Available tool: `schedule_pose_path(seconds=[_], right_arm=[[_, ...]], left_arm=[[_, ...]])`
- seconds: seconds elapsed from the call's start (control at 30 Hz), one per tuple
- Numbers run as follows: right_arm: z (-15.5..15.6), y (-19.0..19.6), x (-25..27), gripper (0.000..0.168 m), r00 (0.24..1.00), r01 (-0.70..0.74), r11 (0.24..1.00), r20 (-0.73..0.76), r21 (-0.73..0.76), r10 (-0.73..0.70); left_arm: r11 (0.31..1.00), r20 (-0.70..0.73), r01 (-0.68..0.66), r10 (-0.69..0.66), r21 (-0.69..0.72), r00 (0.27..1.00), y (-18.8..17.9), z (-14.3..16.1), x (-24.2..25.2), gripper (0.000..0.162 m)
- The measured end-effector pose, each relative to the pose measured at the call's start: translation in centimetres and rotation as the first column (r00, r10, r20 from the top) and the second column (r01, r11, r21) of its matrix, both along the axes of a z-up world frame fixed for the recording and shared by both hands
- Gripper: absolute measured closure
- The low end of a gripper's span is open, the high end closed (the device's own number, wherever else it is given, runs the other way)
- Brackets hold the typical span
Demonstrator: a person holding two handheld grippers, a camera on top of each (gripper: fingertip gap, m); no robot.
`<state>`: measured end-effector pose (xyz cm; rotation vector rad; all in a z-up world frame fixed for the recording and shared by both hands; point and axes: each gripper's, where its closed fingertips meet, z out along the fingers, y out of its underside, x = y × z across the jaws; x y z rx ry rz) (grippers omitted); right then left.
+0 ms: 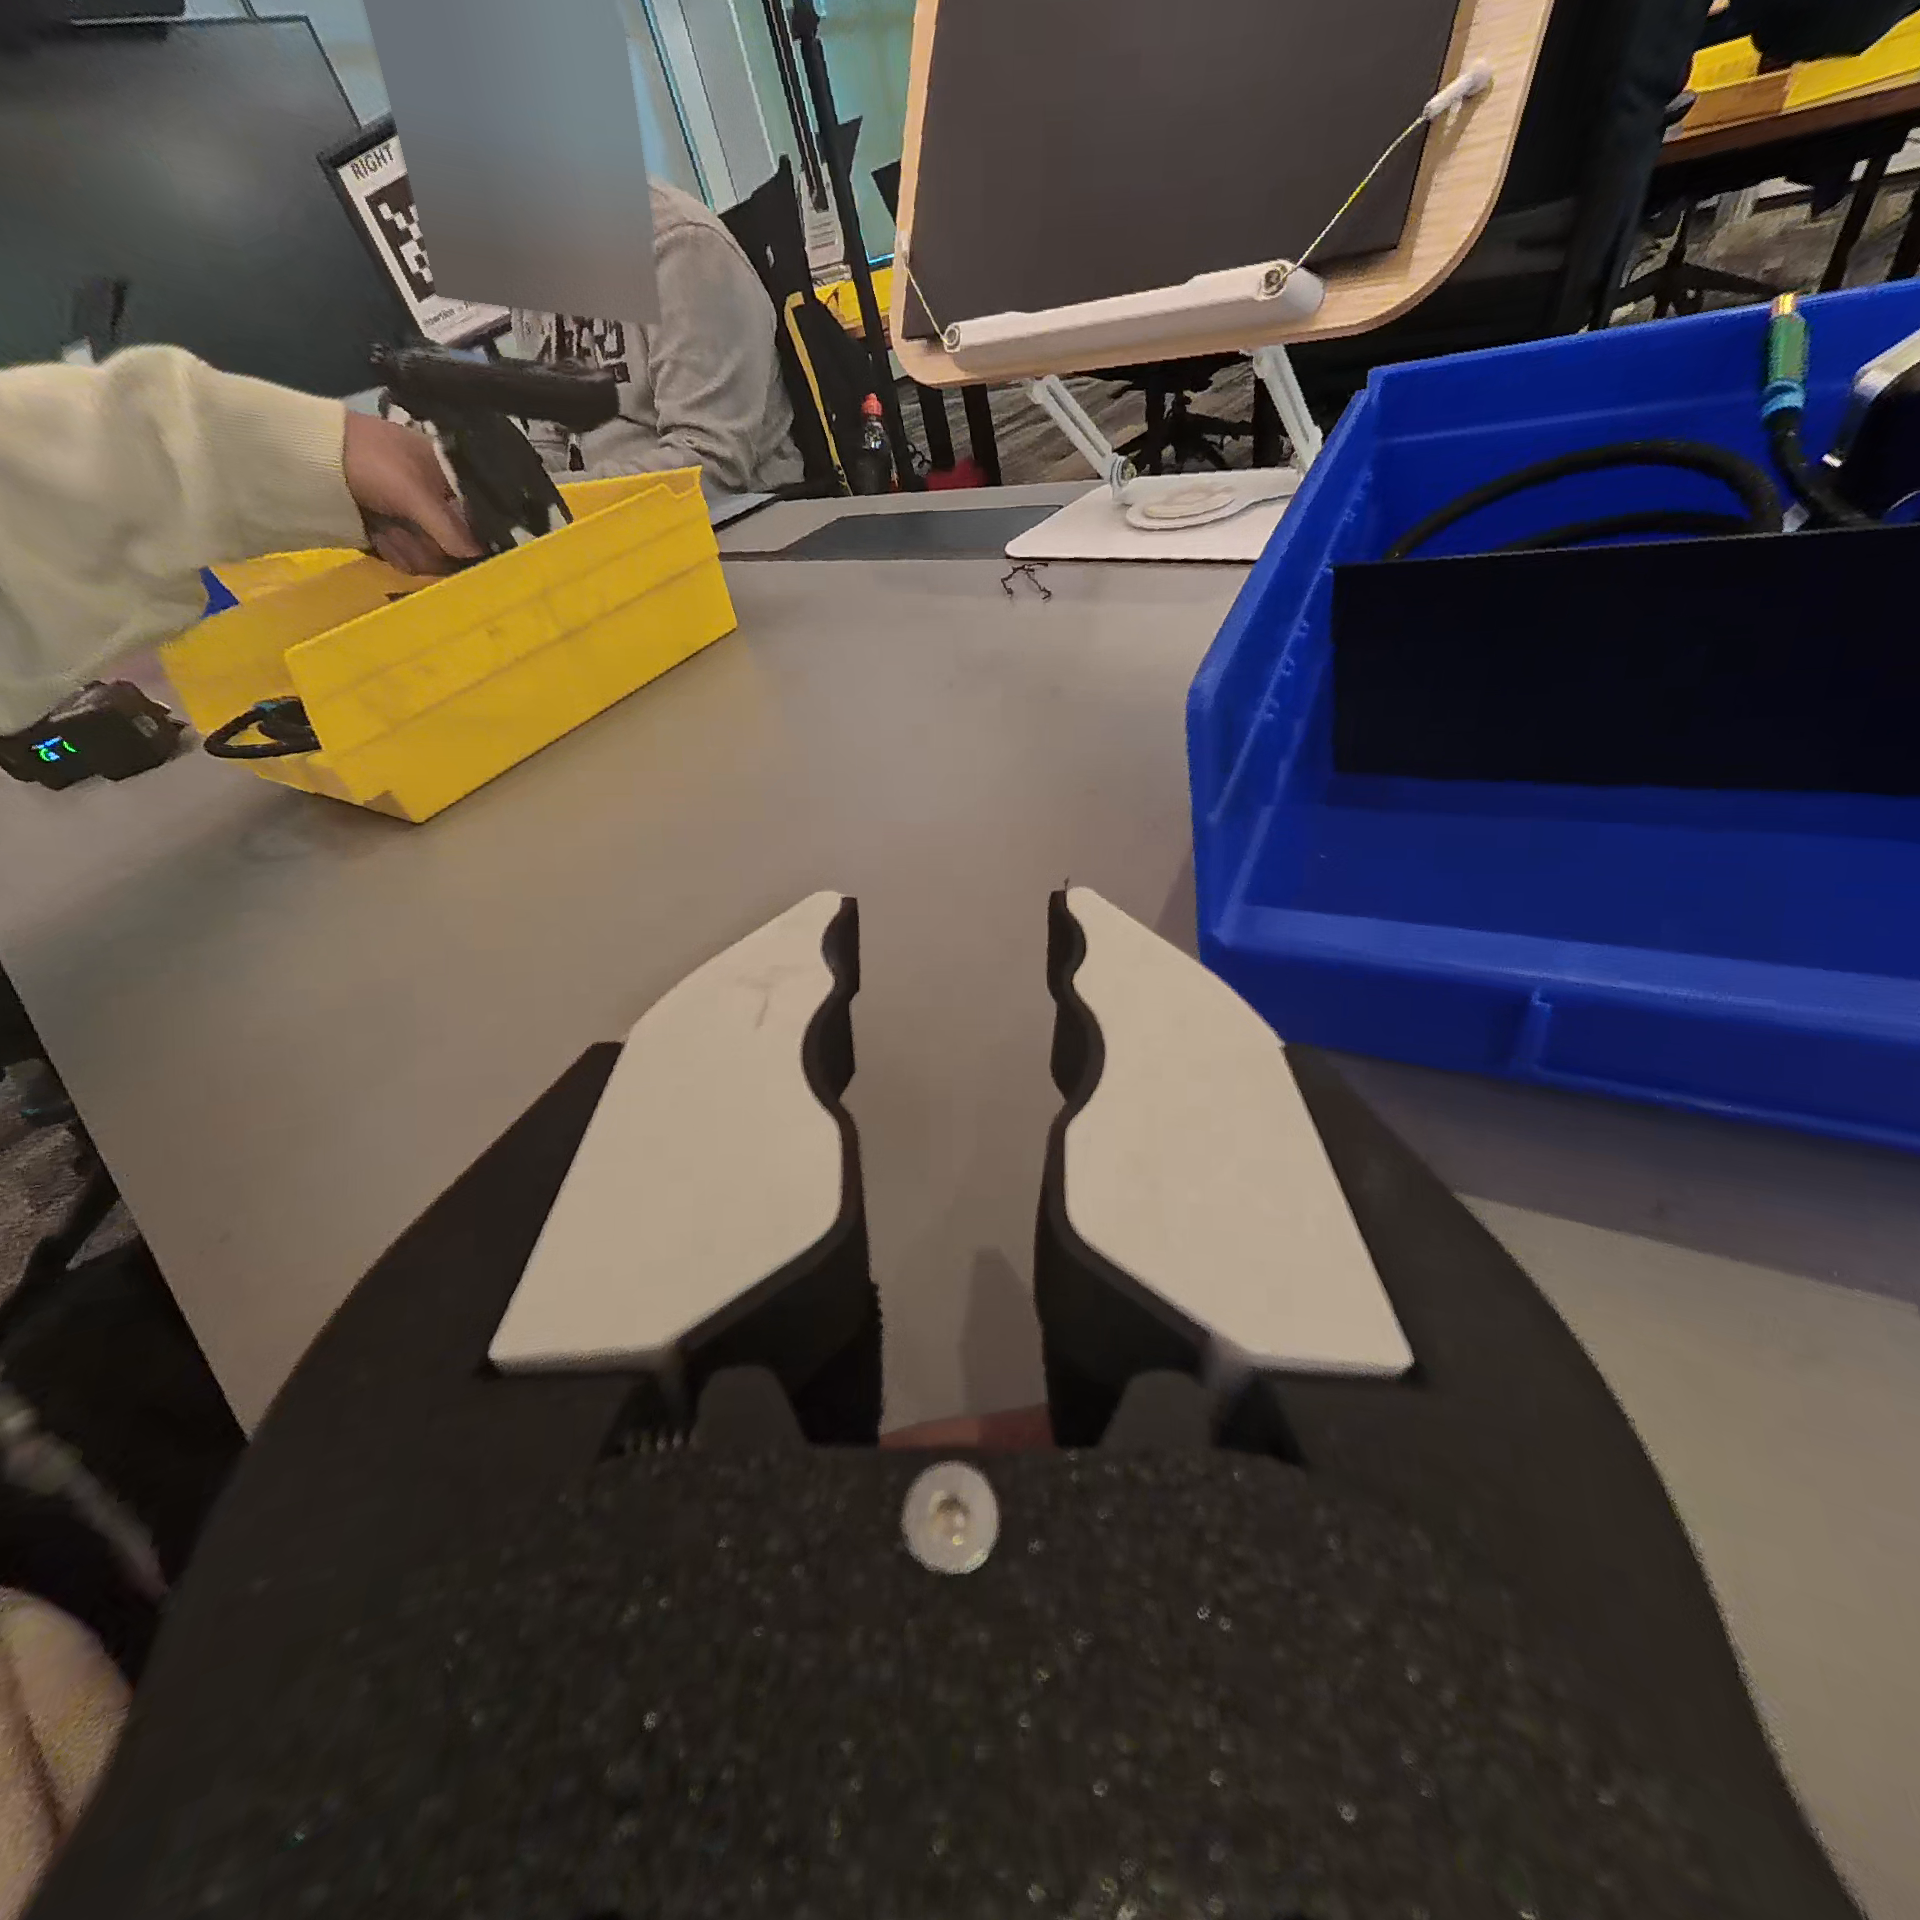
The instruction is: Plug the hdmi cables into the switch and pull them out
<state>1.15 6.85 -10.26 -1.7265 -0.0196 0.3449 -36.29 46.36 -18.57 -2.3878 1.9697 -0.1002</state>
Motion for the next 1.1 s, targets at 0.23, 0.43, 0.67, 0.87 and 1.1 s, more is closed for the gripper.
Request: schedule_pose_path(seconds=[0.23,0.43,0.67,0.87,1.1], right_arm=[[-0.1,0.0,-0.7,0.134,1.000,-0.020,1.000,0.004,-0.012,0.021],[0.7,-0.4,-1.2,0.134,1.000,-0.029,1.000,0.004,0.008,0.029],[1.7,-1.5,-2.5,0.134,0.997,-0.057,0.998,0.048,0.033,0.056],[2.0,-0.3,-5.1,0.134,0.972,-0.158,0.987,0.176,0.016,0.153],[4.4,6.0,-12.9,0.120,0.783,-0.332,0.933,0.511,-0.137,0.354]], left_arm=[[0.999,0.045,0.040,-0.042,0.030,0.998,0.1,1.2,-0.5,0.158],[0.993,0.178,0.009,-0.030,0.116,0.984,-0.3,7.2,-1.3,0.158],[0.986,0.397,-0.044,-0.025,0.162,0.917,-3.4,14.6,-0.9,0.159],[0.993,0.632,0.039,-0.103,0.115,0.768,-12.3,19.9,4.4,0.159],[1.000,0.589,-0.022,0.019,-0.001,0.808,-22.7,16.5,12.8,0.158]])
